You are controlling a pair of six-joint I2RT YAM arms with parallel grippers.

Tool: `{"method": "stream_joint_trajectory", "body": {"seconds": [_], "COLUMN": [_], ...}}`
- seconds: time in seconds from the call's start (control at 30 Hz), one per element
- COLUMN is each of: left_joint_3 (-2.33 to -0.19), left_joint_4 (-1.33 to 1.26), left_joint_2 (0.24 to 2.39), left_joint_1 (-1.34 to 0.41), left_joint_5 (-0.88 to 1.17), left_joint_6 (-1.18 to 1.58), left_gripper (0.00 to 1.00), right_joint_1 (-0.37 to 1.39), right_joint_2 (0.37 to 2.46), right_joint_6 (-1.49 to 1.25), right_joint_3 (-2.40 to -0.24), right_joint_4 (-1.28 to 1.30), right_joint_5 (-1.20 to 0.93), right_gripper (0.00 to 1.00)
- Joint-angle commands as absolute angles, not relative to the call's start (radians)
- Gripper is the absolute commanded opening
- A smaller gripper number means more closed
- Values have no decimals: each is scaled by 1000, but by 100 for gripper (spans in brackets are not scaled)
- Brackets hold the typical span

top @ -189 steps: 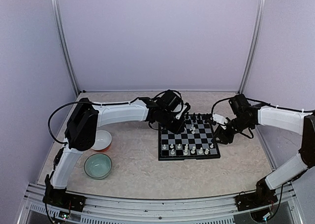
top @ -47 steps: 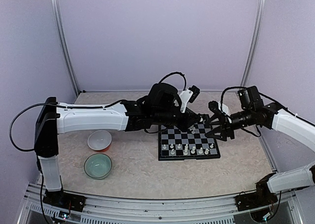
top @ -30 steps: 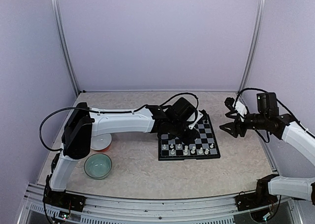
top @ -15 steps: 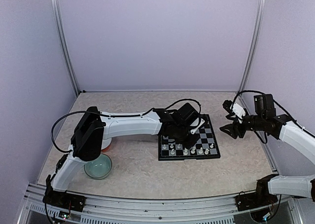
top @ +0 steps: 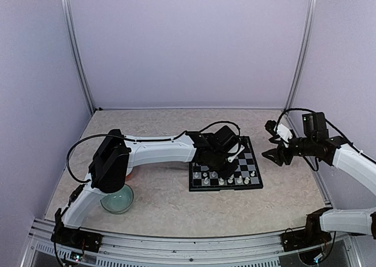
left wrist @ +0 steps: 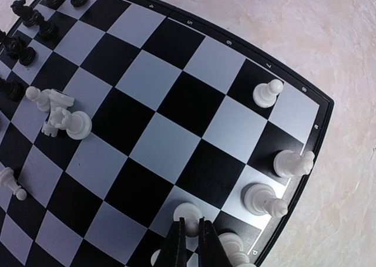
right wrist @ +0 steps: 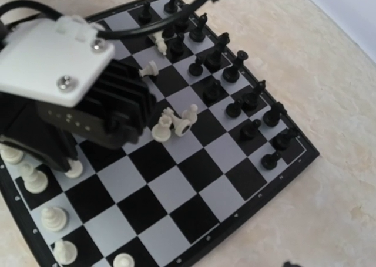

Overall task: Set up the chess pieces on the board
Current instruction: Place the pawn on e2.

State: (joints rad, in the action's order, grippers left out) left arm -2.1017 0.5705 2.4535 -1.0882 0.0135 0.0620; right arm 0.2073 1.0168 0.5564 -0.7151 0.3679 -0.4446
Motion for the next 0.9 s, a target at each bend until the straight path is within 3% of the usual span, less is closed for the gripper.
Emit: {"method": "stream_joint_trajectory", "body": {"seconds": [0.0,0.57,0.87], "left_joint_3": [-2136,-2138,-2128], "left_joint_4": [582,590,551], "left_joint_2": [2477,2466,2398], "left_joint_1": [-1090,-1091,-1086], "left_joint_5": [3,3,-95], "left_joint_6": [60,64,57], "left_gripper": [7,21,25], "right_joint_1": [206,209,209], "right_joint_2": [1022,1035,1030], "right_joint_6": [561,561,567], "right_joint_3": [-709,-713,-716], "right_joint_4": [376,390,381], "right_joint_5": [-460,-475,-477], "right_gripper": [68,68,66]}}
